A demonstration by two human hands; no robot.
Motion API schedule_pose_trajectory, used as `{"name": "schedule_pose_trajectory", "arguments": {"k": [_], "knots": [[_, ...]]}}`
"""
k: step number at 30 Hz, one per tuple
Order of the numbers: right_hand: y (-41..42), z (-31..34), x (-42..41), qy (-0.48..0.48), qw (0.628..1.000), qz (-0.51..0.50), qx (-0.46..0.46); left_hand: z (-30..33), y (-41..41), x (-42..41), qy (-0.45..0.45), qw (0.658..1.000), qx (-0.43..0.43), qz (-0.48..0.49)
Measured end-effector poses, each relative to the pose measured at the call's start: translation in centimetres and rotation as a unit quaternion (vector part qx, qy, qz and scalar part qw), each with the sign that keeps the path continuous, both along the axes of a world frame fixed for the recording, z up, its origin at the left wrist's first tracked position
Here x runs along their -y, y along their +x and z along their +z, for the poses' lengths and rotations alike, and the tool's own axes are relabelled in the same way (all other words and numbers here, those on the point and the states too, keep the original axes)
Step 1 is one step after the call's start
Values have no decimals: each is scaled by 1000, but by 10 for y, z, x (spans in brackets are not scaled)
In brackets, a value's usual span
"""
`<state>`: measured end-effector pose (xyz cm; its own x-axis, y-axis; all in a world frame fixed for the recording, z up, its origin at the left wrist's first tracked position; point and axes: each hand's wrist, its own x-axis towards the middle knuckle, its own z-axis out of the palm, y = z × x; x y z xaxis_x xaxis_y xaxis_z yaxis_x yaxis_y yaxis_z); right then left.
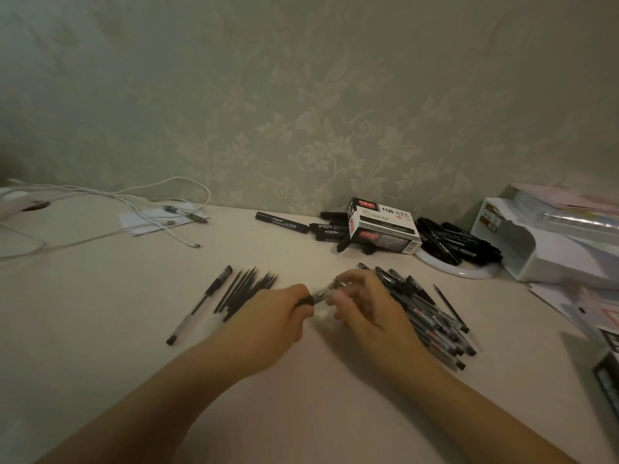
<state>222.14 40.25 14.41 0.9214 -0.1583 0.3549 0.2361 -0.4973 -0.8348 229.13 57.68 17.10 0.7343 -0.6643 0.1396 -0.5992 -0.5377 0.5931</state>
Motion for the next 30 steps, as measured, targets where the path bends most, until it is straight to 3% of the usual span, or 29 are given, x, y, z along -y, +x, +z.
{"name": "schedule_pose_trajectory", "arguments": {"k": [2,4,9,17,25,30], "knots": [[1,-2,2,23,999,15,-22,-2,-2,1,34,996,69,-39],[1,-1,3,10,999,23,-23,-2,-4,2,21,995,82,-58],[1,-1,3,62,997,37,-16,-4,-3,5,44,977,207,-11],[1,0,5,107,994,8,-2,-7,4,12,87,970,212,78],[-3,-3,1,-23,994,-108,15,-15,7,6,122,971,180,94],[-3,-6,-5,-130,985,-111,-2,-10,10,4,51,979,169,104]]}}
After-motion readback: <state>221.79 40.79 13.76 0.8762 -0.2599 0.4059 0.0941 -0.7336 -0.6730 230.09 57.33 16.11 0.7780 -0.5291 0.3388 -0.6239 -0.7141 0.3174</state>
